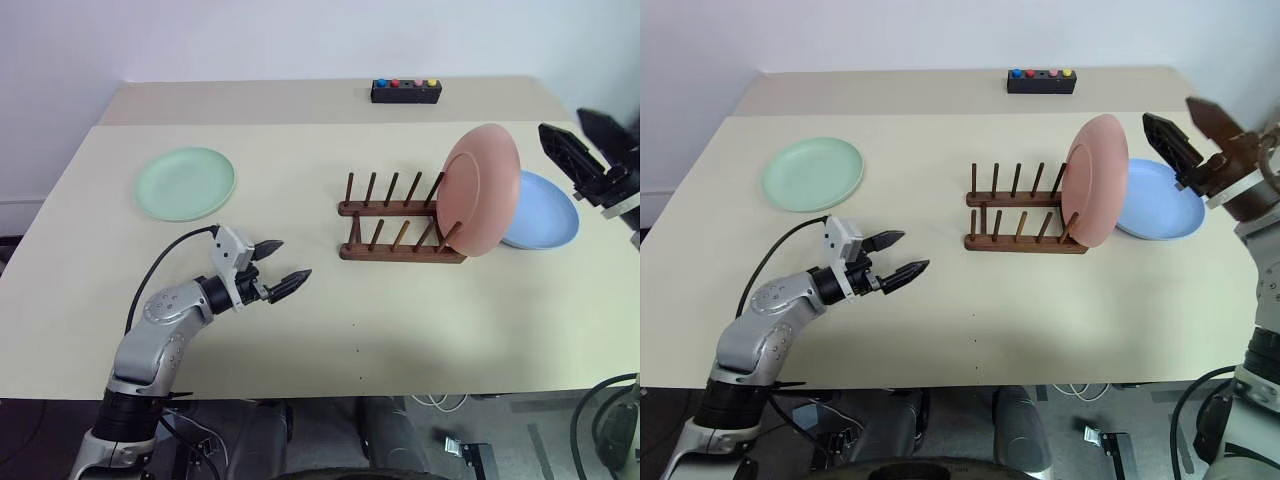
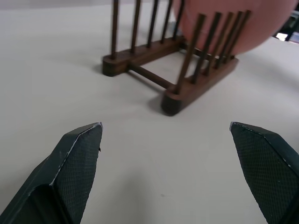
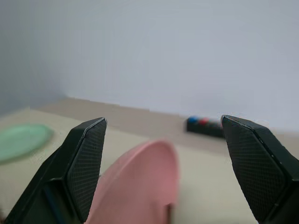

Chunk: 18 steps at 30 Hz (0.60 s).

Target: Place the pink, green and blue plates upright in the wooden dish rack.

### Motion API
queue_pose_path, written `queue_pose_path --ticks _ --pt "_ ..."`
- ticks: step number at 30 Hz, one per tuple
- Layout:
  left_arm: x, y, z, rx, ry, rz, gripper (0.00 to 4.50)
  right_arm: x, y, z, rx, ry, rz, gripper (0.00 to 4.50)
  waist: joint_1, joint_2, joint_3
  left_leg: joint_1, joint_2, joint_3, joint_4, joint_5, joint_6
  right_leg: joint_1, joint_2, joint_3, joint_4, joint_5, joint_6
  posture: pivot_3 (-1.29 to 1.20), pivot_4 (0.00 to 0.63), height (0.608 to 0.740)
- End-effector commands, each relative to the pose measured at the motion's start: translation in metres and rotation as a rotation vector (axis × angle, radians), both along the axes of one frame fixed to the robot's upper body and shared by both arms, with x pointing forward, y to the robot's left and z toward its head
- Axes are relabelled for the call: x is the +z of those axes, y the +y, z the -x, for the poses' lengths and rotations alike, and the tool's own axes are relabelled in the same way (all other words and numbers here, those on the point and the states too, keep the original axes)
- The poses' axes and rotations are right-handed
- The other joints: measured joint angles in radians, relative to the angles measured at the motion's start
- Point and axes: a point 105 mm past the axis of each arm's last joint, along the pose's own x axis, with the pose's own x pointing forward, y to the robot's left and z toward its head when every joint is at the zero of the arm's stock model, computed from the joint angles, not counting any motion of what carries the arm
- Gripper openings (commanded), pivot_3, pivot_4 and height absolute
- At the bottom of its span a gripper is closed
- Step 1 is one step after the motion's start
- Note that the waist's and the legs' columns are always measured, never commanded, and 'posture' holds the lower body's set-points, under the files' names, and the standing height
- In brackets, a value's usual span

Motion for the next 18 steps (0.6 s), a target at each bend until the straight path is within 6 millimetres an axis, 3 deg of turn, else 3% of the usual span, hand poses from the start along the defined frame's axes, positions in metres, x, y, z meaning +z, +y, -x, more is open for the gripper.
queue_pose_path --ticks 1,5,11,18 --pt "0.021 0.025 -0.019 0.132 -0.08 0.015 4.5 0.027 0.04 0.014 0.077 -0.149 0.212 3.97 -0.004 0.0 0.0 0.0 0.0 0.0 0.0 0.0 0.0 0.0 0.0 0.0 0.0 0.0 0.0 0.0 0.15 0.74" --pt "0.03 0.084 -0.057 0.481 -0.102 -0.04 4.5 0.014 0.106 0.019 0.257 -0.173 0.402 3.97 -0.004 0.001 0.0 0.0 0.0 0.0 0.0 0.0 0.0 0.0 0.0 0.0 0.0 0.0 0.0 0.0 0.15 0.74" --pt "0.05 0.177 -0.087 0.957 -0.017 -0.013 4.5 -0.036 0.178 0.018 0.433 -0.183 0.64 3.97 0.001 -0.002 0.001 -0.001 0.0 -0.001 0.0 0.0 0.0 -0.001 -0.001 -0.001 -0.001 0.0 0.001 0.0 0.15 0.74" --pt "0.041 0.216 -0.11 1.104 0.186 -0.02 4.5 -0.064 0.207 0.015 0.523 -0.19 0.671 3.97 0.004 -0.003 0.0 -0.002 -0.001 -0.002 0.0 0.0 0.0 -0.001 0.0 -0.002 0.0 0.0 0.001 0.0 0.15 0.74"
